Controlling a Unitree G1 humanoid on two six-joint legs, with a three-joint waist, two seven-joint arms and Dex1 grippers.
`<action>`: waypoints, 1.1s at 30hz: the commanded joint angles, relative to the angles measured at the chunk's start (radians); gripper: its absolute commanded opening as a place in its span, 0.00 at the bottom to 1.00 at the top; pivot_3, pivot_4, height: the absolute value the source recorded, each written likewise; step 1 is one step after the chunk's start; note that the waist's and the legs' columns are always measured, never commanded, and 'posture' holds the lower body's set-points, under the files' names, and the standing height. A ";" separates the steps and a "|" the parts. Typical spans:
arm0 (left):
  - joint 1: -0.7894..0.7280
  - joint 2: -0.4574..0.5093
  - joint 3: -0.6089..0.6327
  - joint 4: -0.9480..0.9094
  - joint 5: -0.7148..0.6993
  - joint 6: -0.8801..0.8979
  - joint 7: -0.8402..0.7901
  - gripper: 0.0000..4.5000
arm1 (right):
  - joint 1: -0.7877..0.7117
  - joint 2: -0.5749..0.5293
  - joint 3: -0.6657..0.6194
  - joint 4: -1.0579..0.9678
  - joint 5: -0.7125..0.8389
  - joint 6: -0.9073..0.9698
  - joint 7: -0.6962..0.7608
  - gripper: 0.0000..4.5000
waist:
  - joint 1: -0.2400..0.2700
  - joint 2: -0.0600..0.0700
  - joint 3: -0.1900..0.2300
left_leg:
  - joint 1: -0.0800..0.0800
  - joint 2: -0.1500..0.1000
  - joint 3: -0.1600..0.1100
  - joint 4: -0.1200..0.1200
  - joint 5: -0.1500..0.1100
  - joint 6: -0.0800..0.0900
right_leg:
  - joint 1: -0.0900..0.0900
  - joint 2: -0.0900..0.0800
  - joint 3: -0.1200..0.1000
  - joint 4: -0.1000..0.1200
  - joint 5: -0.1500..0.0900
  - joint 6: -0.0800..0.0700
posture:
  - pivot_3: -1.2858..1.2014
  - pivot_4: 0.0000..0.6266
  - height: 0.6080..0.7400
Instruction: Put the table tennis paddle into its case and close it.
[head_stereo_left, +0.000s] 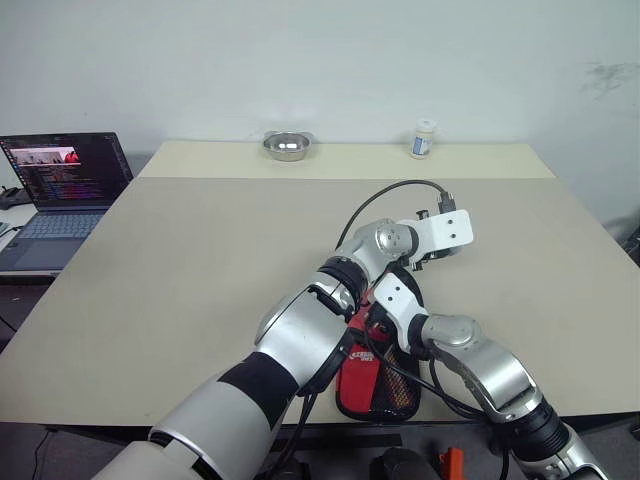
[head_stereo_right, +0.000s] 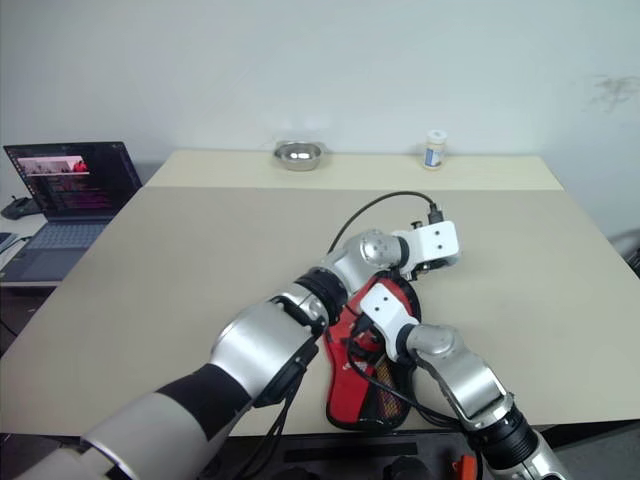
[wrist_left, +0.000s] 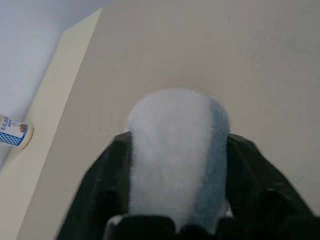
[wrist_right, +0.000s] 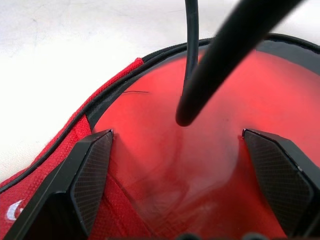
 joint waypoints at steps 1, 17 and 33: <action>0.014 -0.090 0.025 -0.046 -0.037 -0.007 -0.023 0.85 | 0.049 -0.019 0.079 0.155 -0.030 0.058 0.016 1.00 | 0.000 0.000 -0.001 | 0.000 0.000 0.000 0.000 0.000 0.000 | 0.000 0.000 0.000 0.000 0.000 0.000 | 0.52 0.24 1.00; -0.048 0.185 0.305 -0.118 -0.309 -0.016 -0.108 0.92 | 0.026 -0.034 -0.104 -0.173 0.053 0.214 -0.005 1.00 | 0.000 0.001 -0.002 | -0.001 0.000 0.000 0.000 0.000 0.000 | -0.001 0.000 0.001 0.000 0.000 0.001 | 0.52 0.24 1.00; 0.417 0.384 0.272 -0.639 -0.543 0.304 -0.786 0.92 | 0.032 -0.378 -0.725 -0.594 0.410 0.522 0.226 1.00 | 0.003 0.001 0.008 | -0.008 0.000 -0.005 0.001 0.000 0.000 | -0.004 -0.001 -0.003 -0.003 0.000 0.000 | 0.52 0.24 1.00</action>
